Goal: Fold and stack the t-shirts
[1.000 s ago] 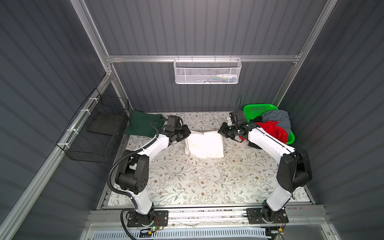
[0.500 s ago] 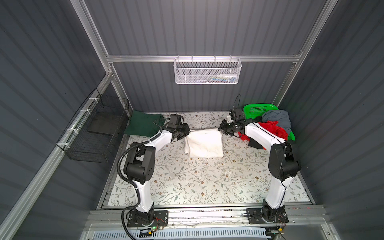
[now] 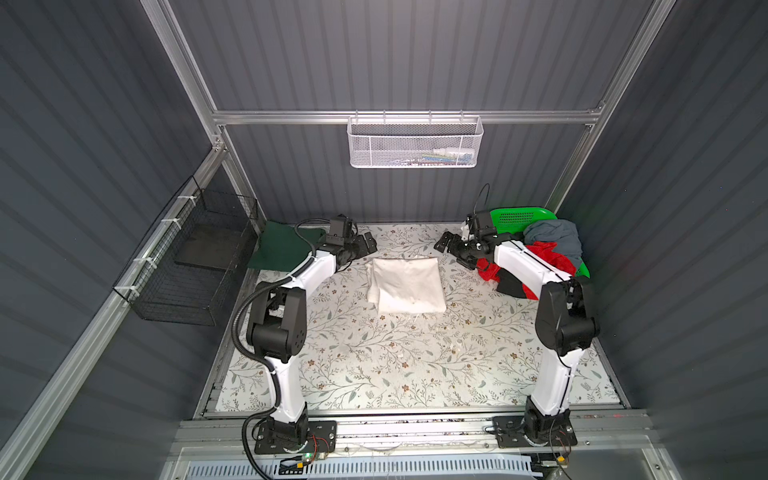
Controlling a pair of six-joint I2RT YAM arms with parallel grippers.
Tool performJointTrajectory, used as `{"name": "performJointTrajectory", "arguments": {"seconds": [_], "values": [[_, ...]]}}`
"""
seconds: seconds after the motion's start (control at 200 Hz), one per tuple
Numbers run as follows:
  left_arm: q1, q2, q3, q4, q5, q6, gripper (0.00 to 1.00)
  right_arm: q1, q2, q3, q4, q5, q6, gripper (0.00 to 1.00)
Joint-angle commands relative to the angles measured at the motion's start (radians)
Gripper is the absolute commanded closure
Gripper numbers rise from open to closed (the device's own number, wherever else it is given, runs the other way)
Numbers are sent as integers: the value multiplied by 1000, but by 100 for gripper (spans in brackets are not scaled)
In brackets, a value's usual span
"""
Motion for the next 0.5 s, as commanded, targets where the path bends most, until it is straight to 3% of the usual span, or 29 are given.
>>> {"name": "performJointTrajectory", "arguments": {"seconds": [0.0,0.24,0.435,0.495], "values": [[-8,-95,-118,-3,10,14,0,2,-96,-85,29,14,-25,1],[-36,-237,-339,19,94,-61,5,49,-279,-278,94,-14,-17,1],[-67,-317,-516,145,151,-143,25,119,-277,-299,151,-64,-13,1],[-66,-328,-570,198,162,-179,35,129,-246,-294,196,-109,4,1]]}}
